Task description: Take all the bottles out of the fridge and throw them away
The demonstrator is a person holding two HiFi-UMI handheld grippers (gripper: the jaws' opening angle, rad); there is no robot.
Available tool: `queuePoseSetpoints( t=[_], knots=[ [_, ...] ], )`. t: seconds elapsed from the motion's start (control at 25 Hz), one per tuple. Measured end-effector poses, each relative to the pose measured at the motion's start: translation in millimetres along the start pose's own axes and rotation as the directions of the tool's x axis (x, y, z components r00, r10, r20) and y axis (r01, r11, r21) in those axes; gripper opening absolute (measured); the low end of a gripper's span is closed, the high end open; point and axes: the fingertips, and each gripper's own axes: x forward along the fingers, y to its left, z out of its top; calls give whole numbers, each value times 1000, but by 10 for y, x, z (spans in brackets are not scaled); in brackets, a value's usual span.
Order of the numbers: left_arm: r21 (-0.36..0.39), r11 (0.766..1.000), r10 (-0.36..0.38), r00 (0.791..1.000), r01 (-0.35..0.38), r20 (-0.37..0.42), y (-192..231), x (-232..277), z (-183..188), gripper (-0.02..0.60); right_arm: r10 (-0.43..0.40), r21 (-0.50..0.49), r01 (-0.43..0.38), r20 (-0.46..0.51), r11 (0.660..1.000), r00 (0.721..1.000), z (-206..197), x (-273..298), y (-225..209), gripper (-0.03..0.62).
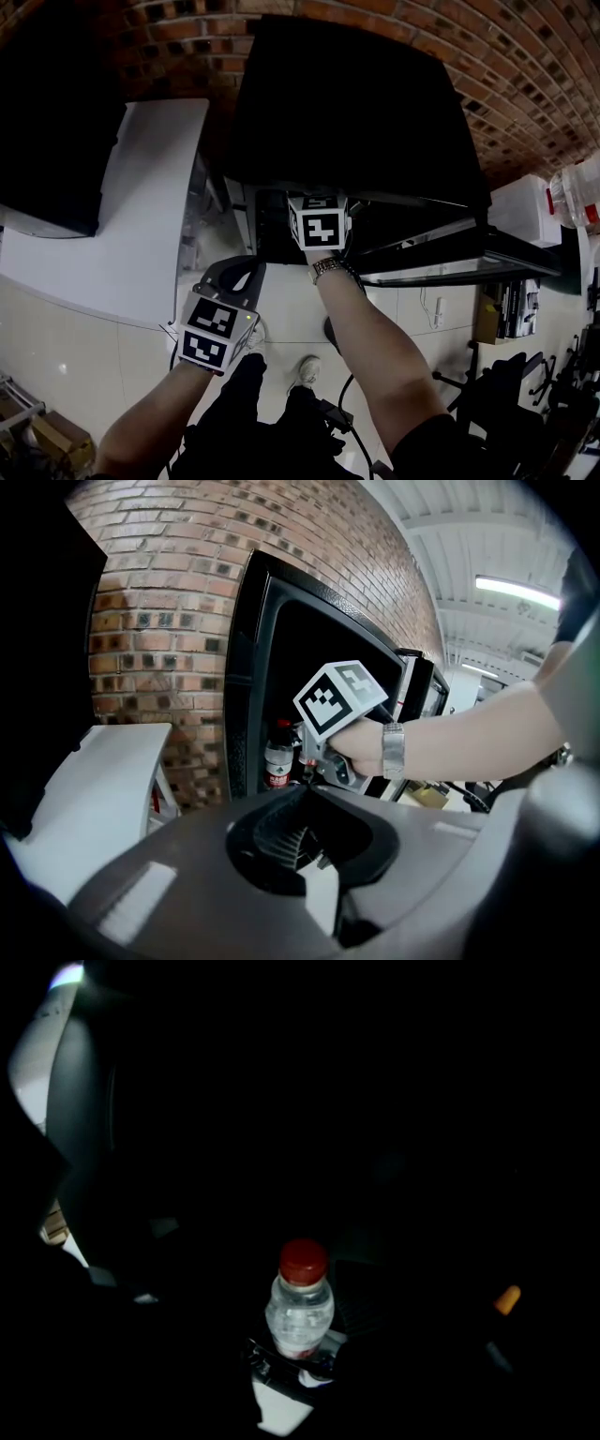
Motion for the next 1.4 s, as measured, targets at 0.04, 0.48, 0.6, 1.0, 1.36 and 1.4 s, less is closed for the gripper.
queuePoseSetpoints(
  t=[0.04, 0.48, 0.6, 1.0, 1.36, 1.4],
  knots=[
    [1, 1000, 0, 1000, 0, -1, 3, 5, -5, 3, -1, -3, 1, 5, 1000, 1000, -2, 11, 2, 207],
    [6, 1000, 1, 1000, -1, -10, -16, 54, -79, 3, 29, 9, -29, 88, 1000, 996, 86, -13, 52, 162],
    [0, 1000, 7, 1000, -7, -13, 3, 48, -111, 3, 35, 14, -37, 103, 999, 994, 81, -61, 69, 153],
    [2, 1000, 15, 1000, -15, -7, -104, 25, -101, 3, 83, 5, -84, 125, 996, 989, -18, -504, 219, 150],
    [6, 1000, 19, 1000, -19, -11, -447, 91, -139, 3, 111, 10, -113, 114, 994, 987, -479, -1269, 257, 150],
    [8, 1000, 16, 1000, -16, -16, -517, 111, -160, 3, 114, 10, -115, 106, 993, 988, -573, -1358, 239, 150]
  ],
)
